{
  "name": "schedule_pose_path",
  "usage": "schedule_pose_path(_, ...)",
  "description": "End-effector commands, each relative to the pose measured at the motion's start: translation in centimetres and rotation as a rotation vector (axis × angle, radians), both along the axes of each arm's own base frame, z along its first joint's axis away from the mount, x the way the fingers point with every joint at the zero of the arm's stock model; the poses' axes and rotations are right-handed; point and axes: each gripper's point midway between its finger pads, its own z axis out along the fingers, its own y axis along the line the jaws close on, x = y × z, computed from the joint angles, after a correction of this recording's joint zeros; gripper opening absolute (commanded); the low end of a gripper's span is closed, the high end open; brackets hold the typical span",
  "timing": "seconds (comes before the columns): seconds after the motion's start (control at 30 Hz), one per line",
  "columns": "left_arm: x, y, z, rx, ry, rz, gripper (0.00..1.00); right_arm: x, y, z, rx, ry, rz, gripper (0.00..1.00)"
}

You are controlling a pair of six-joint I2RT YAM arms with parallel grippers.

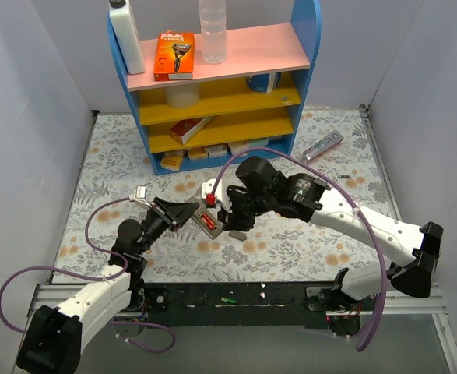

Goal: Load the batteries into the remote control
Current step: Load the battery into the remote control.

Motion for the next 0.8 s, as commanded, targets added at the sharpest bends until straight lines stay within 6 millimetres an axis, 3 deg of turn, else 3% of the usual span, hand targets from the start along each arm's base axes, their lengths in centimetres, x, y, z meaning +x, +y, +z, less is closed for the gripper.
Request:
schedule_pose_path(0.0, -0.4, -0.1, 0.7, -0.086, 0.067, -0.025, 0.0, 0.4, 1.9, 1.1, 0.172, -0.19, 0.14, 0.35)
schedule_pose_path(0.27, -0.4, -0.3, 0.8, -0.087, 0.076, -0.032, 0.0, 0.9, 2.3, -0.7, 0.186, -0.268, 0.188, 0.35)
schedule_pose_path(0.77, -0.5, -0.4, 1.1, -0.094, 0.07, -0.044, 0.0, 0.0, 3.1, -3.5, 0.141, -0.209, 0.257, 0.31)
